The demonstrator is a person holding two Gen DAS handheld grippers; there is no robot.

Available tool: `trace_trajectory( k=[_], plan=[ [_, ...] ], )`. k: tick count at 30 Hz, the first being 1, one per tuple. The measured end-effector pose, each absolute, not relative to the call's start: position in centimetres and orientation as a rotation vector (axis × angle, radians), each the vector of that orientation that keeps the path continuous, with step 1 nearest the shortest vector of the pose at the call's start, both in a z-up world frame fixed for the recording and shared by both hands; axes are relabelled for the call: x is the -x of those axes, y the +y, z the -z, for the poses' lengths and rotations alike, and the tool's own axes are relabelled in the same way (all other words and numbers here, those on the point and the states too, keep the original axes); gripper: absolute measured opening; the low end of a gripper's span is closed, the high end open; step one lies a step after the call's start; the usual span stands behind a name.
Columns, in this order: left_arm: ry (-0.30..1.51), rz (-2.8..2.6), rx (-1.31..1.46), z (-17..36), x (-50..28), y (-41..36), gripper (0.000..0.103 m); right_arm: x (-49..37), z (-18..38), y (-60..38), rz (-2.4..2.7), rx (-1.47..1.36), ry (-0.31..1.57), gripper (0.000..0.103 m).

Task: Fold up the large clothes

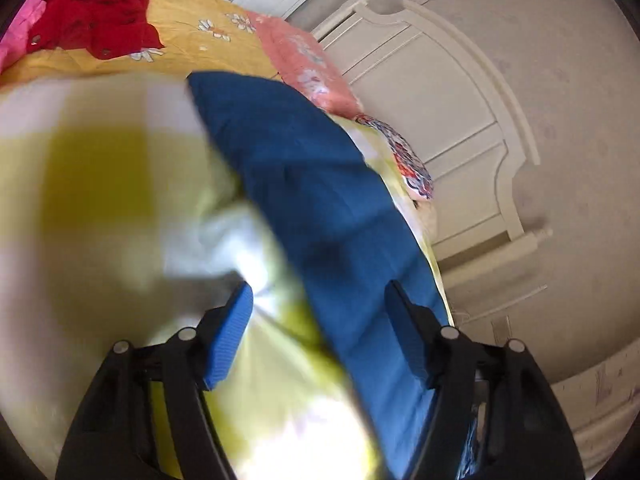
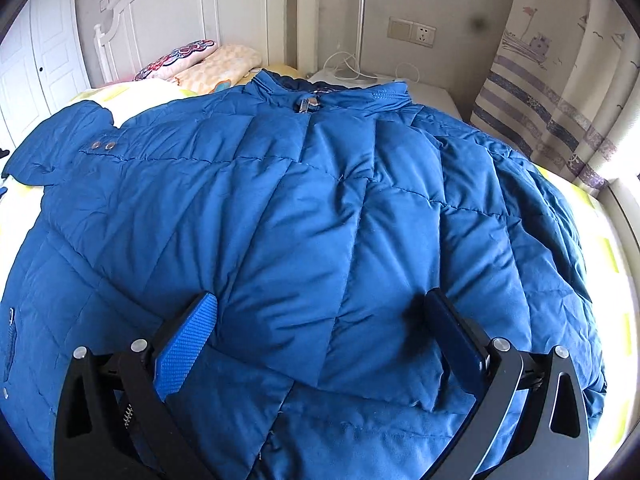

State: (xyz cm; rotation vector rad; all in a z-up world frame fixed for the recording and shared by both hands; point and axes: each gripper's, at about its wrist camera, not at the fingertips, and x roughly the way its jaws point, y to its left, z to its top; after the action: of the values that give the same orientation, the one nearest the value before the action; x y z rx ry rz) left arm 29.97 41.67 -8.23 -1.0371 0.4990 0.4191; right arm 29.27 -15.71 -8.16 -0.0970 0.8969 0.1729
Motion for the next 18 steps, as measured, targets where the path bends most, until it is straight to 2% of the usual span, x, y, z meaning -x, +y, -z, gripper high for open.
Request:
trace_trajectory(
  k=[1, 2, 3, 4, 5, 8, 11, 13, 15, 18],
  plan=[
    [0.507, -0.415, 1.035, 8.3, -30.6, 42.2, 0.066, -29.3, 8.2, -15.8, -0.174, 0.096, 0.896, 0.098],
    [0.519, -0.413, 1.022, 8.2, -31.5, 42.7, 0.053, -29.3, 8.1, -15.8, -0.174, 0.095, 0.896, 0.098],
    [0.547, -0.393, 1.001, 8.2, -32.8, 42.8, 0.034, -29.3, 8.1, -15.8, -0.175, 0.094, 0.894, 0.098],
    [0.583, -0.377, 0.994, 8.2, -33.7, 42.7, 0.008, -29.2, 8.0, -15.8, -0.175, 0.091, 0.889, 0.098],
    [0.577, -0.378, 0.984, 7.7, -33.9, 42.2, 0.005, -29.0, 7.9, -15.9, -0.175, 0.086, 0.881, 0.098],
    [0.473, -0.339, 0.856, 4.0, -33.2, 38.7, 0.004, -28.2, 6.5, -17.5, -0.169, -0.01, 0.794, 0.098],
    [0.368, -0.171, 0.656, -1.4, -32.8, 29.7, 0.003, -26.4, 3.7, -21.1, -0.06, -0.155, 0.601, 0.098],
    [0.351, -0.059, 0.525, -3.6, -33.2, 23.8, 0.003, -25.7, 2.9, -23.3, 0.071, -0.184, 0.543, 0.098],
    [0.377, 0.074, 0.355, -5.0, -34.0, 16.0, 0.003, -26.6, 3.9, -24.3, 0.138, -0.179, 0.616, 0.098],
    [0.473, 0.23, 0.154, -3.6, -35.4, 4.9, 0.004, -29.2, 7.0, -25.3, 0.185, -0.194, 0.821, 0.098]
  ],
)
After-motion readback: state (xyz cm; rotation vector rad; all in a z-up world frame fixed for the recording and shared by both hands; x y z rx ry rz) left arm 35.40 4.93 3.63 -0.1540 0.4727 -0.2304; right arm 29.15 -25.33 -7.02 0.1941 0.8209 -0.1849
